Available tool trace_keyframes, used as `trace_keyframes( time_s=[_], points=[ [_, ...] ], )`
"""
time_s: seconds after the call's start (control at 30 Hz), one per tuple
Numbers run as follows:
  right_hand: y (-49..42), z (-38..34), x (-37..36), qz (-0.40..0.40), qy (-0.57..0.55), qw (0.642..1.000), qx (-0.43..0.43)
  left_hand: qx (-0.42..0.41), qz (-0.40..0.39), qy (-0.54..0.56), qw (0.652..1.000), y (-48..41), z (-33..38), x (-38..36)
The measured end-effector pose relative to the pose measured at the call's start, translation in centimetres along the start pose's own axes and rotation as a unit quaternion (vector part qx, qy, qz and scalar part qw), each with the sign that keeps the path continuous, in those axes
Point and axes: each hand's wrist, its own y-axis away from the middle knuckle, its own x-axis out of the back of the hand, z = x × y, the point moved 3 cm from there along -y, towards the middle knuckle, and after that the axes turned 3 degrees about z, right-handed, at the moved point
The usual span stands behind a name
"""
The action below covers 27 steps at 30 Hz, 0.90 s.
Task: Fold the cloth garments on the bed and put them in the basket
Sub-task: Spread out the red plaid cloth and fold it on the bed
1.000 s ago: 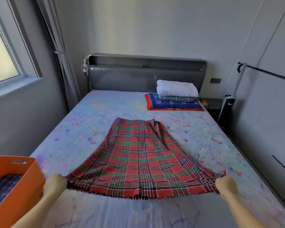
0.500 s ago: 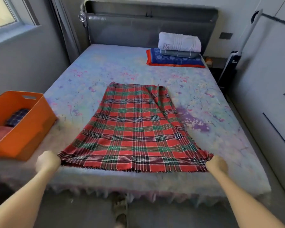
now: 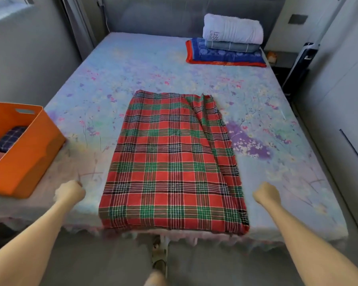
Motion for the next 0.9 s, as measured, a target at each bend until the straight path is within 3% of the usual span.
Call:
trace_keyframes(
  time_s=[0.43, 0.7, 0.9],
  points=[
    [-12.1, -19.4, 0.0, -0.021, -0.019, 0.999, 0.045, -0.186, -0.057, 0.014, 0.981, -14.5, 24.6, 2.6],
    [-25.3, -25.3, -1.9, -0.050, -0.145, 0.987, 0.035, -0.208, -0.084, 0.034, 0.974, -21.8, 38.3, -2.4],
    [-37.1, -29.9, -5.1, -0.042, -0.162, 0.984, 0.052, -0.242, -0.060, 0.086, 0.965, -28.1, 49.1, -7.1]
  ],
)
